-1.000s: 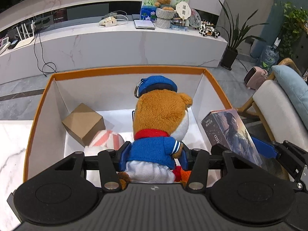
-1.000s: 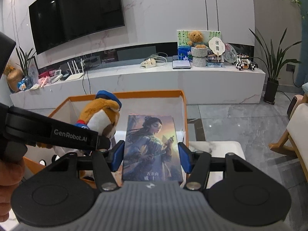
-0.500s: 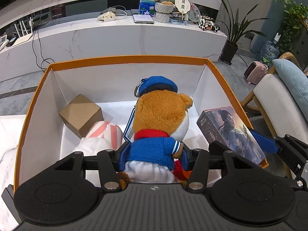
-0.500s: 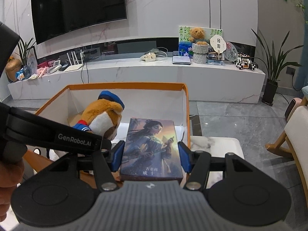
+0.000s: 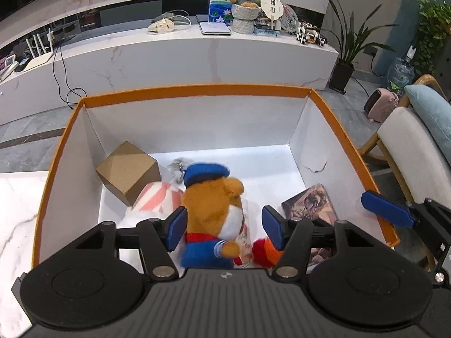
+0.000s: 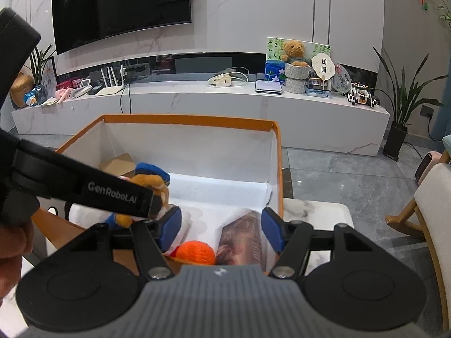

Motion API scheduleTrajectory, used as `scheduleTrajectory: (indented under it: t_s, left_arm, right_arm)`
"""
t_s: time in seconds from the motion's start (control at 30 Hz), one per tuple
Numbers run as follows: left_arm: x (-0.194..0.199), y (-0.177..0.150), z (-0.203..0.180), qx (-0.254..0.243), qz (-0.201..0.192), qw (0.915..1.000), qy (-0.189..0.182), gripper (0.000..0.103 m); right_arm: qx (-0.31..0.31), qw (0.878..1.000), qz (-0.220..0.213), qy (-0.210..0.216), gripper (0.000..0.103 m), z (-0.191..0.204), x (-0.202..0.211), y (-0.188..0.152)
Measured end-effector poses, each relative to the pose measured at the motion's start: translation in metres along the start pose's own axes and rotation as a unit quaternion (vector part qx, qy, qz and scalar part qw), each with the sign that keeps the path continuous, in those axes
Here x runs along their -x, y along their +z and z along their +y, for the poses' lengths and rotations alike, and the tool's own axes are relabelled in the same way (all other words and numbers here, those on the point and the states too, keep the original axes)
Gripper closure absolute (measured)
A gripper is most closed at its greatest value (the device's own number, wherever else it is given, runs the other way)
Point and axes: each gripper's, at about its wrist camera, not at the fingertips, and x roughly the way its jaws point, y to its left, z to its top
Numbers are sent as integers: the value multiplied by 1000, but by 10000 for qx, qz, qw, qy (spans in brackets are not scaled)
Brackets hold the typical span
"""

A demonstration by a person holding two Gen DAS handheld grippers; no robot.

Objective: Organize objects
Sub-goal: 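Lower the teddy bear and card pack into the orange box and open both tools, then withdraw both tools and move toward the dark gray box and pink wallet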

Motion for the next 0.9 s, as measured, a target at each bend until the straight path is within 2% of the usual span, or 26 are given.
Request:
scheduleTrajectory:
  t_s: [0.47,0.73,0.9]
  left_arm:
    - [19,5,7,80,-250,9996,-37,33]
    - [64,-6,22,201,-752,9966,-266,33]
    - [98,-18,41,272,-1133,9929,-225,33]
  right_arm:
    - [-28,9999,-120,33,37,0,11,7]
    - [-18,9994,-335,110,37,2,37,14]
    - [-12,9990,-428,127,37,2,54,16]
